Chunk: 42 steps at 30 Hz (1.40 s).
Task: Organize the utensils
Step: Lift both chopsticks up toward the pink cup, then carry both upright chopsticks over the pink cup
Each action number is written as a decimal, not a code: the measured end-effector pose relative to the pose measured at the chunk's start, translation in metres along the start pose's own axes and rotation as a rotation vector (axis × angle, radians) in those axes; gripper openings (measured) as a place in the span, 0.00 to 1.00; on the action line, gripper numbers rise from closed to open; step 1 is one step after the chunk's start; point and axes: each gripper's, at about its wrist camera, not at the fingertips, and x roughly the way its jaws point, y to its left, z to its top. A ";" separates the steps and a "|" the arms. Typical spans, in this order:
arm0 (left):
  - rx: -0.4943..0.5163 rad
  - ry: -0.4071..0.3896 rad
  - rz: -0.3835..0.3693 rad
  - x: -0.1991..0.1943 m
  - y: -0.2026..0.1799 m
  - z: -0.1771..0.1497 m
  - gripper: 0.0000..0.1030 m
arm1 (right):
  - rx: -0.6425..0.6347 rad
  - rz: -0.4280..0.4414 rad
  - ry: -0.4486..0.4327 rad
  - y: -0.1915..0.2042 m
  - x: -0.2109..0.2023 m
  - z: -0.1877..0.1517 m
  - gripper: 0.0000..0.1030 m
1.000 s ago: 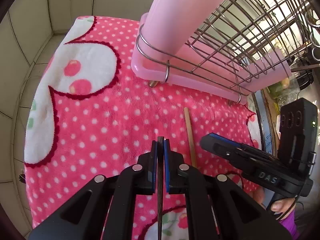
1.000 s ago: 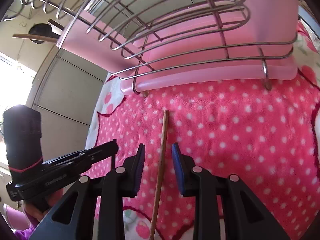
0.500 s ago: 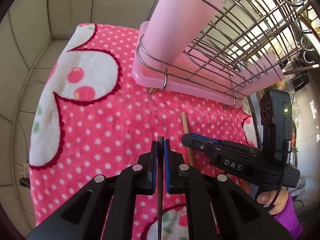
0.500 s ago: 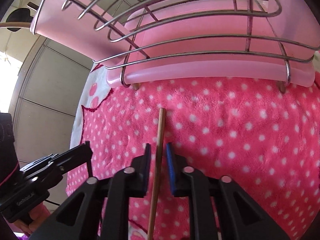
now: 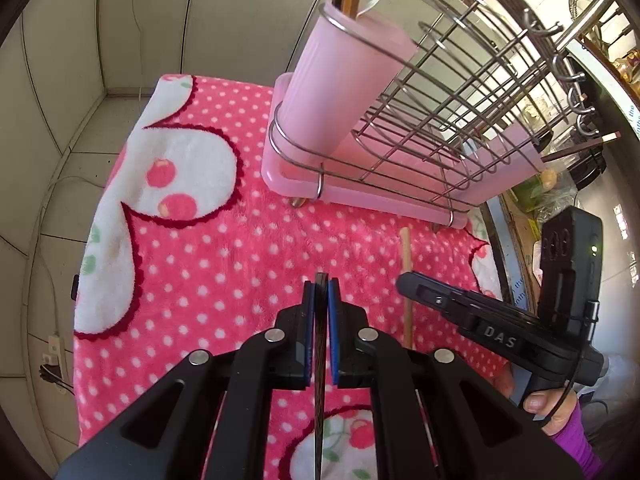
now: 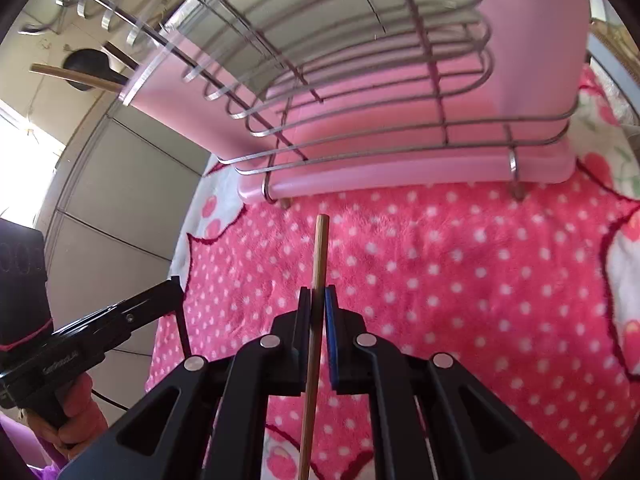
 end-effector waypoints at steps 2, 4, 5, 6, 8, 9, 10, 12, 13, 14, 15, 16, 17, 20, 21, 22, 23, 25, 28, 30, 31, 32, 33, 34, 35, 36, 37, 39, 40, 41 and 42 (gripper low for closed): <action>0.002 -0.015 -0.008 -0.009 -0.001 -0.001 0.05 | -0.003 0.005 -0.035 -0.001 -0.015 -0.003 0.07; -0.001 -0.032 -0.016 -0.012 -0.004 -0.001 0.05 | -0.003 0.011 -0.068 -0.005 -0.031 -0.004 0.07; -0.001 -0.047 -0.023 -0.017 -0.004 -0.002 0.05 | -0.005 0.010 -0.092 -0.005 -0.039 -0.005 0.06; 0.000 -0.059 -0.024 -0.021 -0.005 -0.002 0.05 | -0.008 0.011 -0.111 -0.006 -0.046 -0.006 0.07; -0.004 -0.083 -0.032 -0.028 -0.007 -0.002 0.05 | -0.014 0.005 -0.155 -0.006 -0.061 -0.008 0.06; -0.005 -0.092 -0.040 -0.028 -0.008 -0.001 0.05 | -0.015 0.005 -0.174 -0.008 -0.070 -0.010 0.06; -0.004 -0.102 -0.043 -0.030 -0.009 -0.001 0.05 | -0.014 0.006 -0.191 -0.009 -0.076 -0.010 0.06; -0.003 -0.118 -0.041 -0.033 -0.012 -0.001 0.05 | -0.012 0.002 -0.225 -0.011 -0.088 -0.012 0.06; -0.004 -0.124 -0.044 -0.036 -0.013 -0.001 0.05 | -0.013 0.000 -0.247 -0.012 -0.094 -0.012 0.06; -0.005 -0.127 -0.045 -0.037 -0.013 0.000 0.05 | -0.015 -0.001 -0.269 -0.013 -0.101 -0.013 0.06; -0.005 -0.132 -0.045 -0.038 -0.014 0.000 0.05 | -0.016 -0.003 -0.285 -0.013 -0.106 -0.014 0.06; -0.003 -0.136 -0.046 -0.039 -0.014 0.000 0.05 | -0.015 -0.007 -0.305 -0.013 -0.112 -0.014 0.06; -0.002 -0.141 -0.047 -0.040 -0.015 0.000 0.05 | -0.015 -0.006 -0.327 -0.014 -0.119 -0.015 0.06; 0.002 -0.158 -0.050 -0.044 -0.016 0.001 0.05 | -0.014 -0.012 -0.383 -0.015 -0.138 -0.014 0.06; 0.004 -0.166 -0.052 -0.047 -0.017 0.002 0.05 | -0.016 -0.012 -0.414 -0.015 -0.146 -0.014 0.06; 0.006 -0.177 -0.054 -0.050 -0.018 0.002 0.05 | -0.020 -0.017 -0.434 -0.017 -0.155 -0.014 0.06; 0.009 -0.187 -0.056 -0.053 -0.019 0.003 0.05 | -0.026 -0.027 -0.462 -0.017 -0.162 -0.014 0.06; 0.013 -0.203 -0.057 -0.058 -0.020 0.005 0.05 | -0.034 -0.032 -0.503 -0.014 -0.170 -0.012 0.06; 0.024 -0.231 -0.056 -0.067 -0.023 0.010 0.05 | -0.066 -0.047 -0.564 -0.009 -0.186 -0.008 0.06; 0.029 -0.253 -0.053 -0.074 -0.026 0.014 0.05 | -0.090 -0.059 -0.593 -0.005 -0.194 -0.004 0.06; 0.030 -0.264 -0.053 -0.077 -0.027 0.016 0.05 | -0.100 -0.062 -0.606 -0.003 -0.199 -0.002 0.06; 0.031 -0.274 -0.053 -0.080 -0.028 0.018 0.05 | -0.109 -0.066 -0.621 -0.001 -0.203 0.001 0.06; 0.032 -0.288 -0.054 -0.085 -0.029 0.020 0.05 | -0.117 -0.069 -0.633 0.001 -0.207 0.004 0.06; 0.033 -0.301 -0.052 -0.088 -0.031 0.022 0.05 | -0.125 -0.071 -0.650 0.003 -0.212 0.006 0.06; 0.035 -0.318 -0.051 -0.093 -0.032 0.025 0.05 | -0.132 -0.072 -0.667 0.006 -0.217 0.008 0.06; 0.037 -0.334 -0.050 -0.097 -0.033 0.029 0.05 | -0.142 -0.074 -0.691 0.008 -0.223 0.011 0.06; 0.038 -0.349 -0.051 -0.101 -0.035 0.032 0.05 | -0.151 -0.076 -0.709 0.011 -0.227 0.013 0.06; 0.041 -0.386 -0.053 -0.111 -0.038 0.040 0.05 | -0.174 -0.089 -0.751 0.017 -0.236 0.017 0.06; 0.044 -0.411 -0.051 -0.117 -0.041 0.044 0.05 | -0.184 -0.096 -0.770 0.020 -0.239 0.019 0.06; 0.048 -0.430 -0.047 -0.122 -0.044 0.048 0.05 | -0.194 -0.104 -0.792 0.023 -0.242 0.021 0.06; 0.054 -0.453 -0.042 -0.127 -0.046 0.051 0.05 | -0.202 -0.109 -0.810 0.025 -0.246 0.023 0.06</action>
